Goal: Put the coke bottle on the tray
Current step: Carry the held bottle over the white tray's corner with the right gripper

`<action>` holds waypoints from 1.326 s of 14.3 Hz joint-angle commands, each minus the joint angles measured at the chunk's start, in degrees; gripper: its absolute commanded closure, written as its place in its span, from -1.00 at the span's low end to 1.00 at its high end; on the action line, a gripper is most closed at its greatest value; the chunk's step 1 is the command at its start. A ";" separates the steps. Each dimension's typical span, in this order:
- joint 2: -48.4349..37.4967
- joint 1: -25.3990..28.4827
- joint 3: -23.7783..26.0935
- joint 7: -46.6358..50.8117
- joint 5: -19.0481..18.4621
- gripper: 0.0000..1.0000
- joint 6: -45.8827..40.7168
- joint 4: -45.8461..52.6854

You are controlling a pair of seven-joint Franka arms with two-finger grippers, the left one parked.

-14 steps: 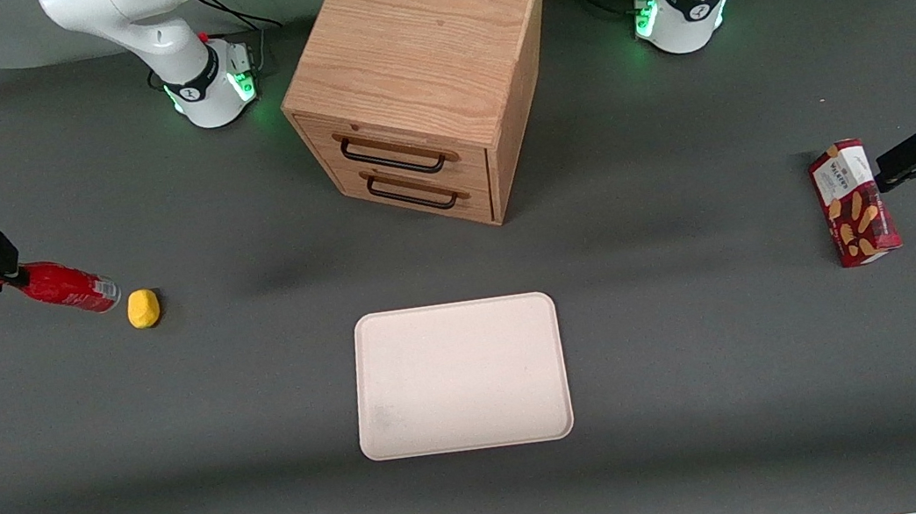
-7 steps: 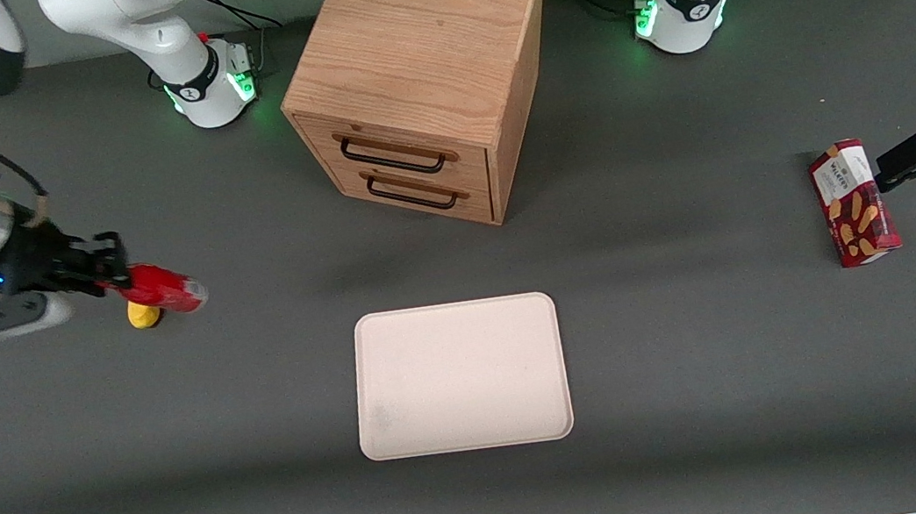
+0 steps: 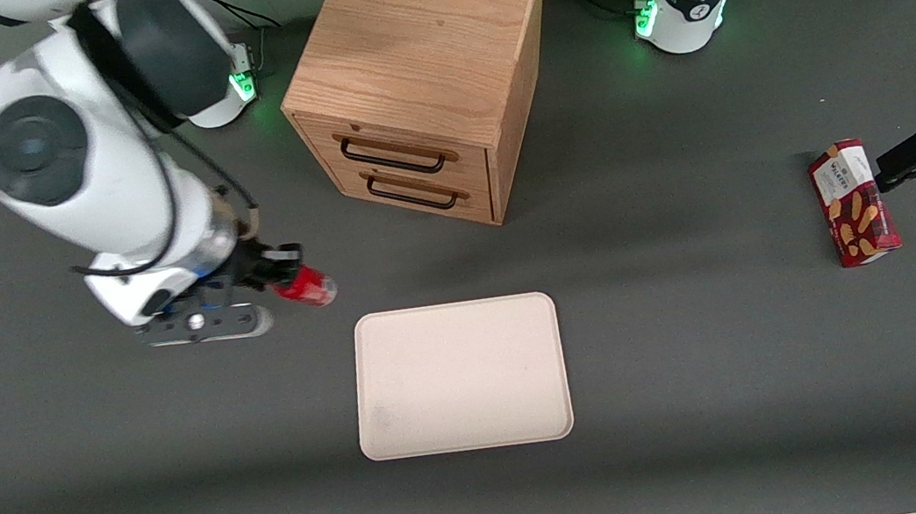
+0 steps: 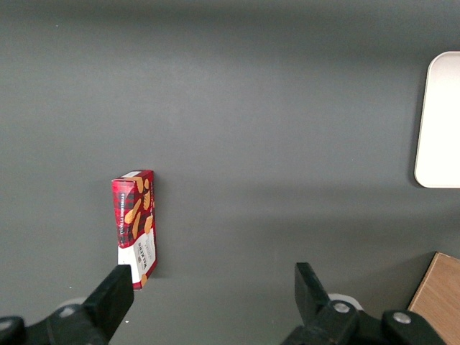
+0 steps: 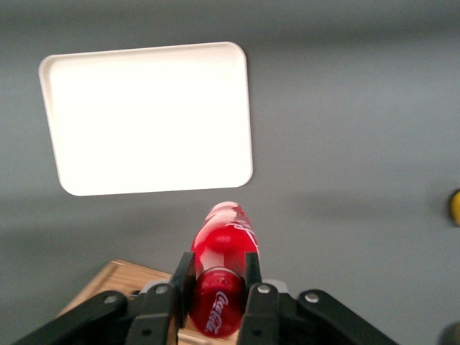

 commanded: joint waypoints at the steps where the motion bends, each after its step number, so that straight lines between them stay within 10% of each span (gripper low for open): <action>1: 3.68 2.58 0.02 5.70 -0.48 1.00 1.89 5.08; 19: 16.08 1.70 -3.15 2.37 -5.76 1.00 20.97 -0.36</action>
